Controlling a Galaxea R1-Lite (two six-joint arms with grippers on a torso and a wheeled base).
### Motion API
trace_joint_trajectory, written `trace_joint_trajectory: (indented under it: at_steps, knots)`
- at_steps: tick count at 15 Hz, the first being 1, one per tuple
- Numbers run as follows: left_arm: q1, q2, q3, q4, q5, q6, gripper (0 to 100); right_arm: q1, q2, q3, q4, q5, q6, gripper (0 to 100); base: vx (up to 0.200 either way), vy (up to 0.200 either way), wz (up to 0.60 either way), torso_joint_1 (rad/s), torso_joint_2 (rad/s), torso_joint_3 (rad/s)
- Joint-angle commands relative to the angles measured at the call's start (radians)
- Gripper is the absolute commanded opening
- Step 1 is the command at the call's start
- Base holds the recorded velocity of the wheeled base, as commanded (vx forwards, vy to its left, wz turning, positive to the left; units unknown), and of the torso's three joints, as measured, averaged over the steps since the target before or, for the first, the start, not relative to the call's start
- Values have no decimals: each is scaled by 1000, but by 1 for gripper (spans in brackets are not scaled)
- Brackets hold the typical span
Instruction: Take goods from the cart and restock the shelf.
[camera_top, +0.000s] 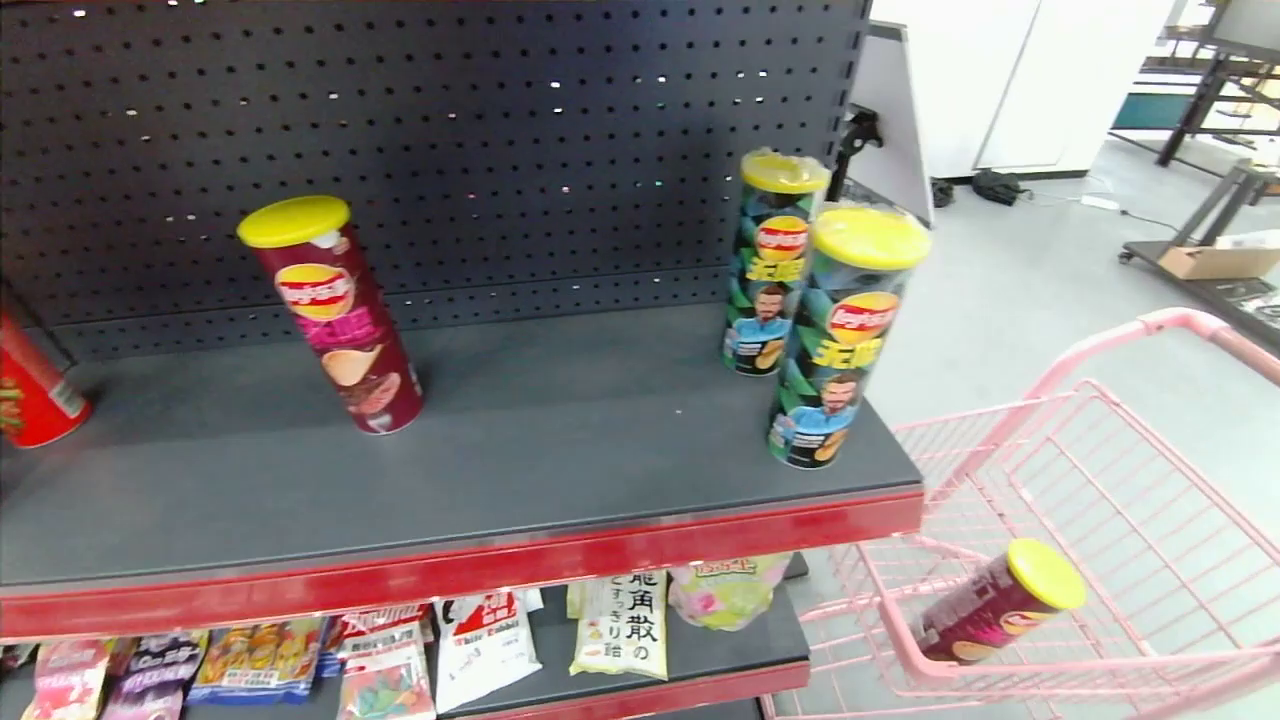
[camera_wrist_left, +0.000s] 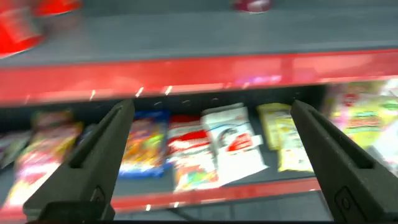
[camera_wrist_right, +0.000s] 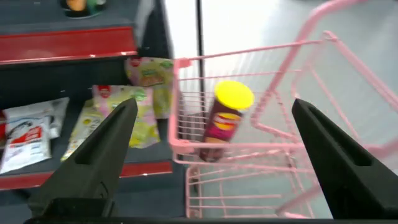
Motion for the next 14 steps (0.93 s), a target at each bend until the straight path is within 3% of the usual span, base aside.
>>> trace_joint_trajectory:
  at_steps: [1, 3, 9, 14]
  knots:
    - [0, 1, 0, 0, 1, -1, 100, -1, 1, -2, -1, 0, -1, 100, 0, 0, -600, -2, 2, 2]
    - [0, 1, 0, 0, 1, -1, 100, -1, 1, 0, -1, 2, 1, 100, 0, 0, -600, -2, 2, 2]
    - [0, 1, 0, 0, 1, -1, 100, -1, 1, 0, -1, 0, 4, 100, 0, 0, 0, 0, 0, 0]
    - [0, 1, 0, 0, 2, -1, 100, -1, 1, 0, -1, 0, 4, 100, 0, 0, 0, -124, 344, 209]
